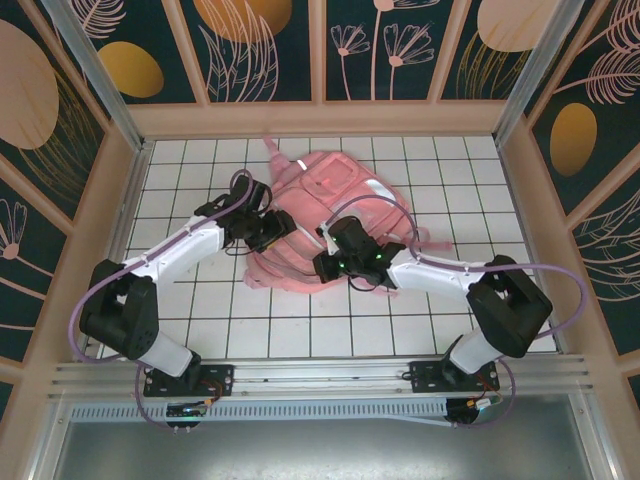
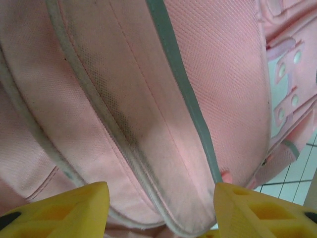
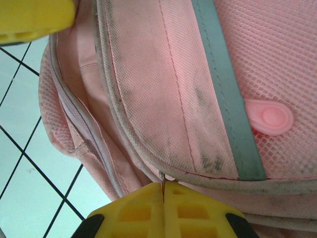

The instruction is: Pack the student bag

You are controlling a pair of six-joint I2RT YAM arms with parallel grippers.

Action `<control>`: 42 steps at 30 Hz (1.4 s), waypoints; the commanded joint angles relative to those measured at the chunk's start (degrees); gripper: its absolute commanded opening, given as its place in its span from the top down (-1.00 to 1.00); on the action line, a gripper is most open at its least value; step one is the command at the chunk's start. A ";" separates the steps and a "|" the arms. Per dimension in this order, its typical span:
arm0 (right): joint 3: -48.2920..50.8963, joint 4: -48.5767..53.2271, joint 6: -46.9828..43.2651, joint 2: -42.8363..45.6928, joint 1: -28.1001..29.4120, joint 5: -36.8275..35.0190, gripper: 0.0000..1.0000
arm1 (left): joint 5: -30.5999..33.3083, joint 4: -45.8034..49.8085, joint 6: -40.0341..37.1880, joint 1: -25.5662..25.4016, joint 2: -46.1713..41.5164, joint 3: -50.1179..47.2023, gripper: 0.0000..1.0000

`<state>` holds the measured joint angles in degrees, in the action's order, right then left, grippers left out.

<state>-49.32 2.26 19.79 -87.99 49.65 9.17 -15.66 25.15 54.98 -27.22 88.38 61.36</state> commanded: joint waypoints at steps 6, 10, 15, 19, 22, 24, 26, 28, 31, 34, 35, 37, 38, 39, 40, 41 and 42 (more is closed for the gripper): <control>-2.12 -4.29 -0.56 -2.16 2.60 1.69 1.00 | 4.13 -8.34 9.55 -3.24 2.44 -4.31 0.01; -1.01 -3.68 -1.31 -2.13 2.99 -0.12 1.00 | 4.17 -8.64 6.34 -3.36 2.85 -4.38 0.93; 0.55 -0.38 -3.70 -0.87 2.91 -4.33 1.00 | 2.64 -5.53 -1.00 -3.28 2.36 -4.36 1.00; 1.27 4.25 -6.81 -0.51 2.46 -9.29 1.00 | 2.49 -2.61 -4.85 -1.56 0.34 -5.29 1.00; 2.19 5.17 -7.73 -0.62 0.28 -12.81 1.00 | 1.58 -0.62 -7.58 0.81 -1.41 -7.44 1.00; 2.12 5.78 -6.95 -0.95 -2.01 -14.83 1.00 | 1.31 0.41 -9.66 1.69 -2.47 -7.81 1.00; 2.12 6.04 -5.75 -0.85 -3.69 -17.79 1.00 | 1.41 1.25 -11.81 1.82 -3.15 -8.01 1.00; 2.12 6.49 -3.59 -0.95 -5.56 -21.02 1.00 | 0.06 0.46 -13.40 1.82 -3.86 -8.90 1.00; 2.44 5.88 -1.12 -1.10 -7.39 -18.87 1.00 | -2.06 -0.80 -14.02 1.87 -4.38 -10.63 1.00; 4.50 1.27 -0.38 1.28 -6.47 -14.35 0.77 | -2.40 -0.79 -15.02 1.92 -4.68 -9.27 1.00; 5.16 0.14 -0.24 2.37 -6.22 -13.70 0.60 | -1.98 -0.59 -15.37 1.91 -5.05 -8.16 1.00; 6.64 -1.42 0.08 5.88 -6.10 -14.25 0.33 | 0.69 -0.33 -16.06 1.91 -7.04 -6.01 0.34; 7.25 -1.80 0.16 7.87 -6.21 -15.34 0.26 | 1.88 -0.59 -16.63 1.97 -8.25 -3.85 0.30; 7.87 -1.99 0.15 10.33 -6.47 -16.91 0.19 | 3.38 -1.30 -17.85 1.92 -9.99 -2.70 0.28; 8.38 -2.05 0.09 12.79 -6.94 -18.57 0.12 | 5.66 -2.07 -18.81 1.93 -12.00 -1.80 0.21; 8.73 -1.84 -0.20 15.48 -7.39 -20.10 0.07 | 8.19 -2.86 -19.67 1.92 -13.88 -1.31 0.06; 9.13 -1.68 -0.83 18.43 -8.39 -21.43 -0.01 | 12.11 -3.97 -20.69 1.91 -15.90 -1.15 -0.09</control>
<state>-40.86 1.91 18.76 -76.73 42.52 -5.34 -11.79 22.83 39.07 -25.69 78.56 56.45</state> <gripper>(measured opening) 0.487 0.511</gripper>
